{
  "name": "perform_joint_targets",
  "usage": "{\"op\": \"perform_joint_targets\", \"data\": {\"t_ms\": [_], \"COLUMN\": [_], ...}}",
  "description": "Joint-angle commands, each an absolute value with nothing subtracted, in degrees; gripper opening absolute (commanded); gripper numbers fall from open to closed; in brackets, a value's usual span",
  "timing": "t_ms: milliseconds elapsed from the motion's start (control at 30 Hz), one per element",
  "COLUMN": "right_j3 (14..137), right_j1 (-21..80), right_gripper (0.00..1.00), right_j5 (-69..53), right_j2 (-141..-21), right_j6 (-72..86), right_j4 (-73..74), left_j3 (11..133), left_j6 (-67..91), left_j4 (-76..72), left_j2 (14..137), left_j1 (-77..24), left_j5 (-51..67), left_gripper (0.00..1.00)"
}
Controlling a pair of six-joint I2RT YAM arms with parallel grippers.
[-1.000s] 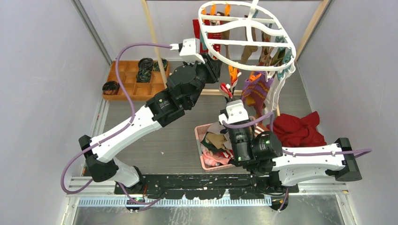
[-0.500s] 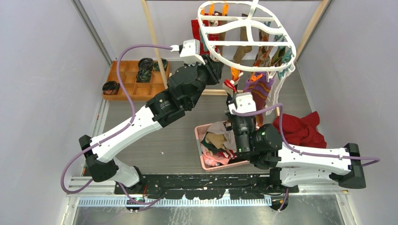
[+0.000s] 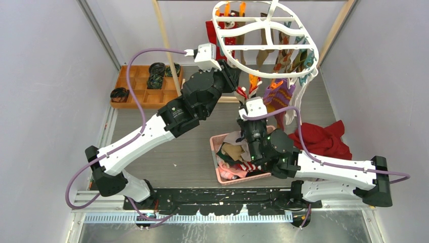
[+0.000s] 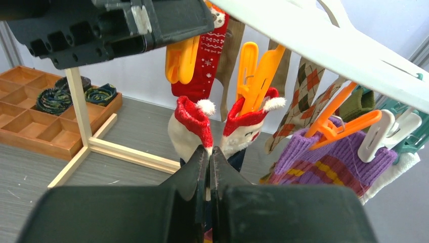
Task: Clip the socks to the hanger
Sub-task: Clamp the sock onto the hanger.
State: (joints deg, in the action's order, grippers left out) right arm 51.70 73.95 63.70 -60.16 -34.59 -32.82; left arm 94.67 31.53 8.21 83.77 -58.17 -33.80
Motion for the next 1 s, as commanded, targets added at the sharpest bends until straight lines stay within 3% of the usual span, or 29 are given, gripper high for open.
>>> {"op": "perform_joint_targets", "data": {"t_ms": [0, 967], "right_j3": [55.2, 56.6], "right_j1": [73.2, 71.8], "right_gripper": [0.01, 0.01], "right_j5": [62.1, 62.2], "right_j2": [-60.4, -62.2], "right_j6": [-32.5, -34.0], "right_j4": [-33.9, -37.6], "left_j3": [94.6, 94.6], "left_j6": [33.0, 33.9], "left_j4": [8.3, 9.1], "left_j2": [82.7, 82.1], "left_j1": [-58.2, -58.1], "left_j5": [-35.4, -35.6], "left_gripper": [0.00, 0.00]}}
